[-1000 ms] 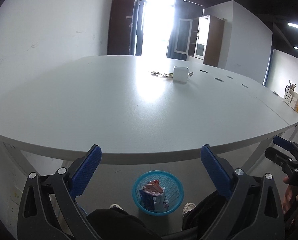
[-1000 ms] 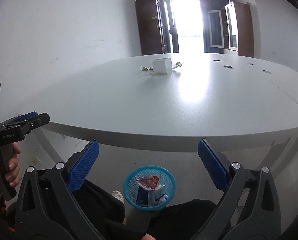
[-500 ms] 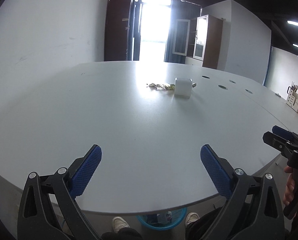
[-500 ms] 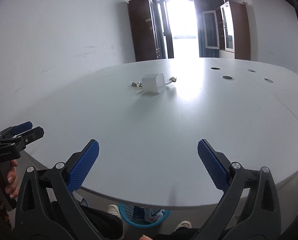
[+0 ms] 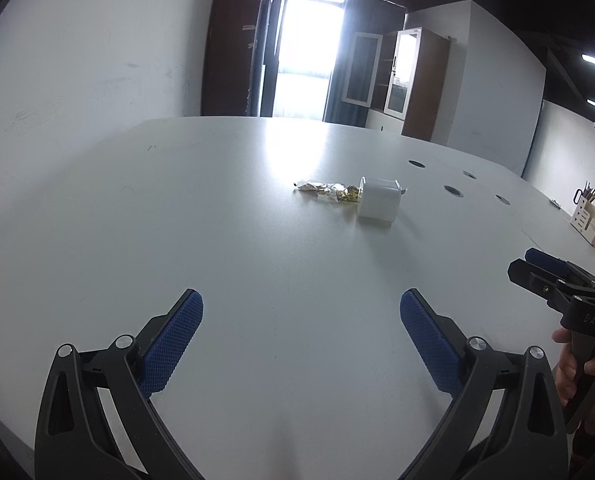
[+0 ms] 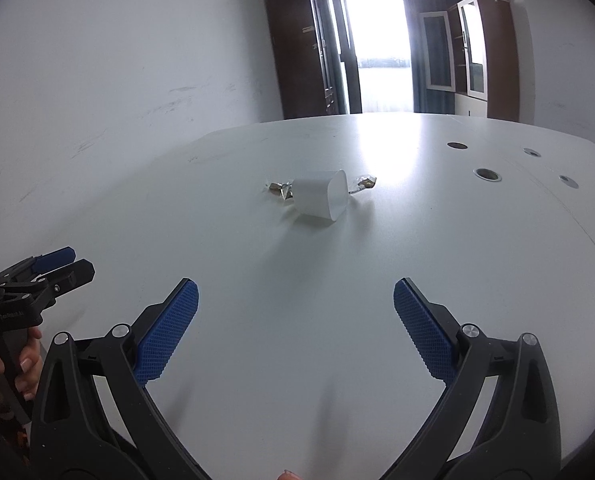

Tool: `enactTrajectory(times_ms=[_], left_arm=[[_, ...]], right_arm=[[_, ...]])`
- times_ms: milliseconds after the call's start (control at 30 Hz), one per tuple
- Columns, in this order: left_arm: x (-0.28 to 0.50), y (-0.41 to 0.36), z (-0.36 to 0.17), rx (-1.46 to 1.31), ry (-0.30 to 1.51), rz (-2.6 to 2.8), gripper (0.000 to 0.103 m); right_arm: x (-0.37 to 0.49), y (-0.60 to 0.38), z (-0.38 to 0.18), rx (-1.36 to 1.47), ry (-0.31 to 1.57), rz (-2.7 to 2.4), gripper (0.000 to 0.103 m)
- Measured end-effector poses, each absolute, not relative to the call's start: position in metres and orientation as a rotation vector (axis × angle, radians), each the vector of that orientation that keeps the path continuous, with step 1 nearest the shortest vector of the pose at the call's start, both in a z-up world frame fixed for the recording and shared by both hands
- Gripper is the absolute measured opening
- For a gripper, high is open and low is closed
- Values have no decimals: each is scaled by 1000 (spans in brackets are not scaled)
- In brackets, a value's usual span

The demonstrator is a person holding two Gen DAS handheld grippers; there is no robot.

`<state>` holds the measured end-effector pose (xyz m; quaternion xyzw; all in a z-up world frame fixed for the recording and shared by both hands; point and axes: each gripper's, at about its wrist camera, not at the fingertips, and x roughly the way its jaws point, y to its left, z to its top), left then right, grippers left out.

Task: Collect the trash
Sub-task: 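Move both tools toward the white cup and clear yellow-printed bag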

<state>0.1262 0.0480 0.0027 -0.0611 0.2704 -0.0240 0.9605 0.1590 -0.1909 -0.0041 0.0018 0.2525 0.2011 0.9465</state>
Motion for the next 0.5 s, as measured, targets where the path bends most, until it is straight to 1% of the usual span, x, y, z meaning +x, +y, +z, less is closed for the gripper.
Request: enactTrajectory(times_ms=[200,333,500], left_arm=[[172,37,12,-69,571,-102,97],[210,33,12,-42,621,-171,97],[263,36,28,22,625,-231,97]], right_arm=[[196,-189,4,40,546,459,94],[230,-183,7,22,564,495,93],[281,-169,10,-5,609,556,93]])
